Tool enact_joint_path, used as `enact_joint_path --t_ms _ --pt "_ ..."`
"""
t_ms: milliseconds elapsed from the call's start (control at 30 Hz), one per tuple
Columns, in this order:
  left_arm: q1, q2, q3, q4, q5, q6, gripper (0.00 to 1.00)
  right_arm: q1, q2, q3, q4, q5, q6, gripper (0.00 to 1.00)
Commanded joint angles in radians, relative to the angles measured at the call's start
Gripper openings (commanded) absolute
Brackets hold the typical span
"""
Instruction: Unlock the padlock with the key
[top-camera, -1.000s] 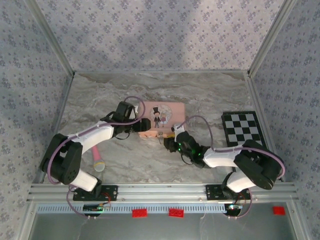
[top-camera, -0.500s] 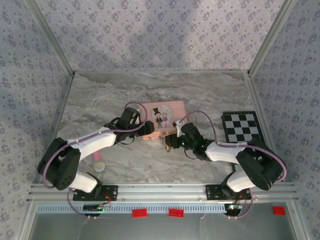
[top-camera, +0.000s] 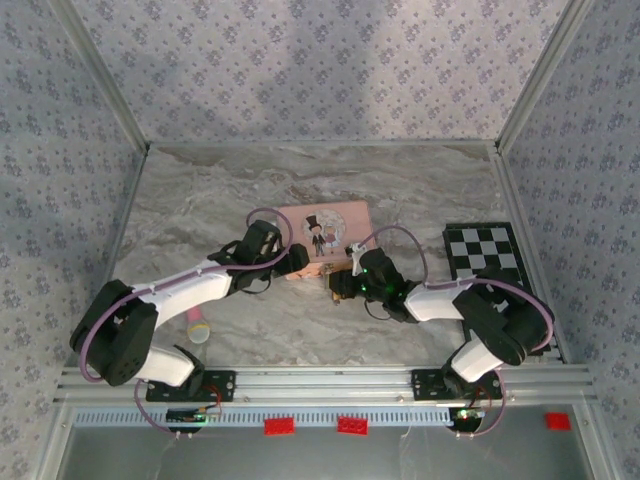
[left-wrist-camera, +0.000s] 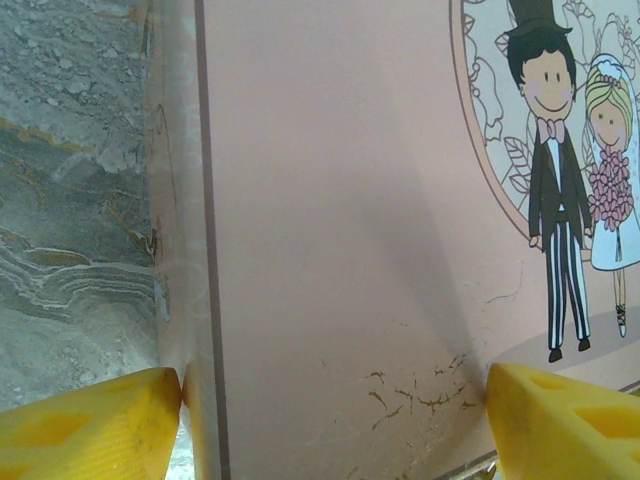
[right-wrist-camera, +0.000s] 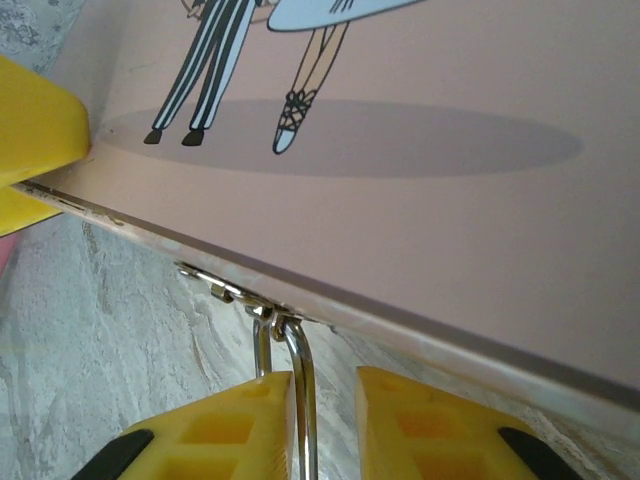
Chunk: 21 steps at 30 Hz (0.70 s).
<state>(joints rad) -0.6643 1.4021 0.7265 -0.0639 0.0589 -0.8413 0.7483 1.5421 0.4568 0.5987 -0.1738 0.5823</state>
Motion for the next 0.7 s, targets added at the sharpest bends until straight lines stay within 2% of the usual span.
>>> enact_joint_path --t_ms 0,300,500,667 --pt "-0.014 -0.007 -0.024 -0.037 -0.008 -0.015 0.79 -0.003 0.012 0.005 0.038 -0.017 0.019 0.20" --pt "-0.015 -0.013 -0.033 -0.037 -0.039 -0.043 0.79 0.005 0.002 -0.024 0.093 0.007 0.068 0.08" --pt "-0.046 -0.005 -0.058 0.033 -0.066 -0.136 0.79 0.062 0.008 -0.088 0.213 0.177 0.177 0.03" --pt "-0.089 -0.012 -0.059 0.057 -0.107 -0.179 0.79 0.067 0.024 -0.182 0.378 0.302 0.285 0.00"
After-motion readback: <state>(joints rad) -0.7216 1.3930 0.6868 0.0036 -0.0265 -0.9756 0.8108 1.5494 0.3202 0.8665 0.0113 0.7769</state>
